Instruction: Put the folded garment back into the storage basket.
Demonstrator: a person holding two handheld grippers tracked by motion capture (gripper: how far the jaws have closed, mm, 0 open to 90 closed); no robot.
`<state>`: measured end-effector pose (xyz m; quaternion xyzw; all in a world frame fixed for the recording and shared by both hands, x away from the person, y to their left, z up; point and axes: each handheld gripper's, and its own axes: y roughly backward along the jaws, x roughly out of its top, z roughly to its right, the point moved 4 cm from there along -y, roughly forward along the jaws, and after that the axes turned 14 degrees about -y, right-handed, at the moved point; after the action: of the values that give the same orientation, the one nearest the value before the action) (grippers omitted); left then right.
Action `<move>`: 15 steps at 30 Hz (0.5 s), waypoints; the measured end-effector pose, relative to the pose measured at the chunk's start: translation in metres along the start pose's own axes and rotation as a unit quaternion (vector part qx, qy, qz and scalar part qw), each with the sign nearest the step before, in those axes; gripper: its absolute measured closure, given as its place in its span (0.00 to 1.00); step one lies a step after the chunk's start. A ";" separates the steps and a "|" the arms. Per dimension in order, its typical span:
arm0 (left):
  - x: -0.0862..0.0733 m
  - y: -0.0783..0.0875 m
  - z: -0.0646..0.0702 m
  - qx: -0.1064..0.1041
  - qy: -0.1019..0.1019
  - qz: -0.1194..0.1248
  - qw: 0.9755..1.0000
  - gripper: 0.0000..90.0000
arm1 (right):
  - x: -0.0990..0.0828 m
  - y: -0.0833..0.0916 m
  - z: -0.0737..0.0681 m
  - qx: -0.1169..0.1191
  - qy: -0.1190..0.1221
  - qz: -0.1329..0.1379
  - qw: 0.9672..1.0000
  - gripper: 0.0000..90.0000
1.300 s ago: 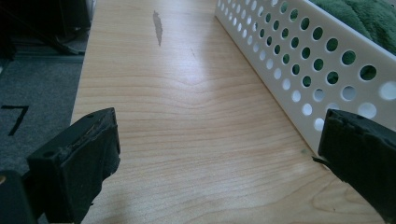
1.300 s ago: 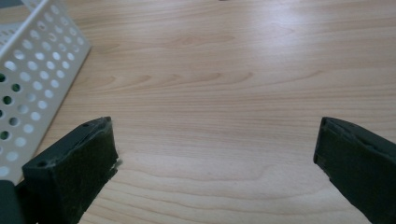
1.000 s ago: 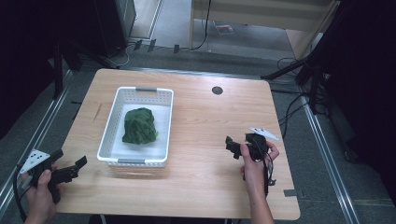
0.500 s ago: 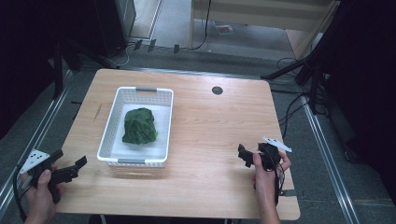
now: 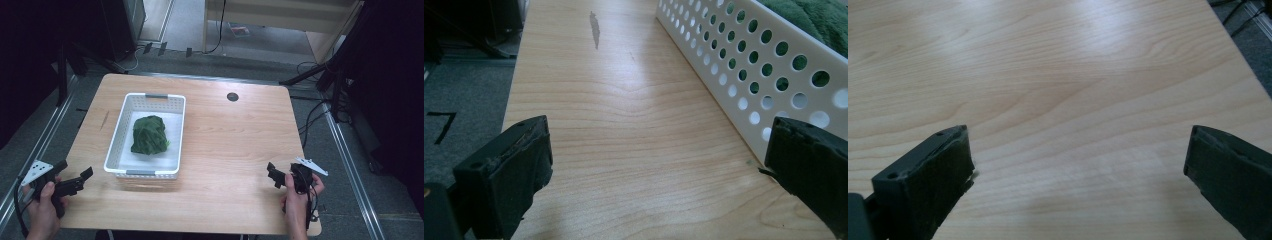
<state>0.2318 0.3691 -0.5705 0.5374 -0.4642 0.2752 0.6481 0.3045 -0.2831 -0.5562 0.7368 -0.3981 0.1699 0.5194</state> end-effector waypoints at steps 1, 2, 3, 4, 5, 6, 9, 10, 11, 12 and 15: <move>0.000 0.000 0.000 0.000 0.000 0.000 1.000 0.00 | 0.000 0.001 0.003 0.000 0.000 0.001 1.000 0.00; 0.000 0.000 0.000 0.000 0.000 0.000 1.000 0.00 | 0.000 0.001 0.003 0.000 0.000 0.001 1.000 0.00; 0.000 0.000 0.000 0.000 0.000 0.000 1.000 0.00 | -0.001 0.002 0.006 -0.003 0.000 0.000 1.000 0.00; 0.000 0.000 0.000 0.000 0.000 0.001 1.000 0.00 | -0.002 0.004 0.012 -0.005 -0.002 0.001 1.000 0.00; 0.000 0.000 0.000 0.000 0.000 0.000 1.000 0.00 | -0.002 0.004 0.012 -0.005 -0.002 0.001 1.000 0.00; 0.000 0.000 0.000 0.000 0.000 0.000 1.000 0.00 | -0.003 0.005 0.014 -0.007 -0.002 0.000 1.000 0.00; 0.000 0.000 0.000 0.001 0.000 0.000 1.000 0.00 | -0.005 0.008 0.021 -0.010 0.001 0.000 1.000 0.00; 0.000 0.000 0.000 0.001 0.000 0.000 1.000 0.00 | -0.005 0.009 0.024 -0.011 0.001 0.001 1.000 0.00; 0.000 0.000 0.000 0.001 0.000 0.000 1.000 0.00 | -0.006 0.011 0.026 -0.012 0.001 0.001 1.000 0.00; 0.000 0.000 0.000 0.001 0.000 0.000 1.000 0.00 | -0.006 0.012 0.028 -0.011 0.000 0.001 1.000 0.00; 0.000 0.000 0.000 0.002 -0.001 0.000 1.000 0.00 | -0.007 0.015 0.034 -0.009 0.003 0.002 1.000 0.00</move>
<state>0.2317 0.3690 -0.5704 0.5388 -0.4643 0.2760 0.6465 0.2827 -0.3131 -0.5652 0.7308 -0.3991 0.1696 0.5272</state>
